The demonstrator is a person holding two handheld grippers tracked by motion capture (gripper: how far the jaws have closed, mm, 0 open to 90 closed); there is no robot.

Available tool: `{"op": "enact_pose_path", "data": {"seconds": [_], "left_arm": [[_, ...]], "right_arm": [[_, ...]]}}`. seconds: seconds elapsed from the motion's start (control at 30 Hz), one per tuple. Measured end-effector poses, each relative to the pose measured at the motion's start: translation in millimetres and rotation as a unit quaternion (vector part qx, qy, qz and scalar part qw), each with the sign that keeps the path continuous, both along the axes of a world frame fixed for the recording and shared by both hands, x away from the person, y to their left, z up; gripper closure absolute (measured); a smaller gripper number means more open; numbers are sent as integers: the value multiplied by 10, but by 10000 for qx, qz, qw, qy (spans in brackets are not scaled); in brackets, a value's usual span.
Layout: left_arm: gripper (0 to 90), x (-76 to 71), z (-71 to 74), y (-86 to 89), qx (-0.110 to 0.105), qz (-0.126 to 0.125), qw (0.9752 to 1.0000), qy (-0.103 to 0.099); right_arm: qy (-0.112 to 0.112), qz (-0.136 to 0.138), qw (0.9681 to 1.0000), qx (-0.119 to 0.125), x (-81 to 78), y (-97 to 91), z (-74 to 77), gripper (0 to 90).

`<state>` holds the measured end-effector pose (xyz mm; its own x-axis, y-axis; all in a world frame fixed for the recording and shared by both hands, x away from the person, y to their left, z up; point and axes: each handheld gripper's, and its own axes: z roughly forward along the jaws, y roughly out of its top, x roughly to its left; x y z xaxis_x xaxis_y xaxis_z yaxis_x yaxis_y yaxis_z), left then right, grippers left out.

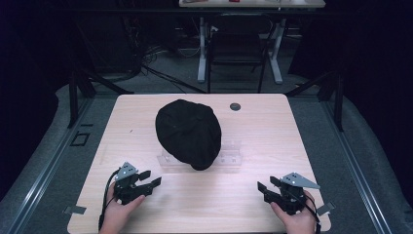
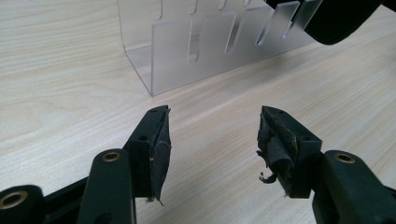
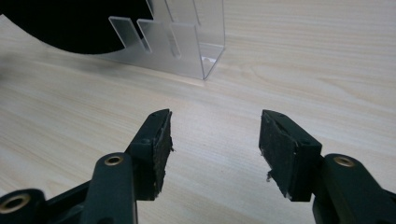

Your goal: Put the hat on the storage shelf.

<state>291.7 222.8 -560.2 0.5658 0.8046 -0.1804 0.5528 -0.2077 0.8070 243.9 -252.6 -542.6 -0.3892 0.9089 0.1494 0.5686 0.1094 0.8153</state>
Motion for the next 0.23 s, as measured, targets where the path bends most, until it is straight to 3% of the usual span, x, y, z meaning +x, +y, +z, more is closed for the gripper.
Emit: {"op": "enact_pose_path", "data": {"seconds": [0.23], "left_arm": [[449,-3,1,-37,50,-46,9999,-80]], "right_arm": [[63,11,9999,-113,1,25,-72,497]]}}
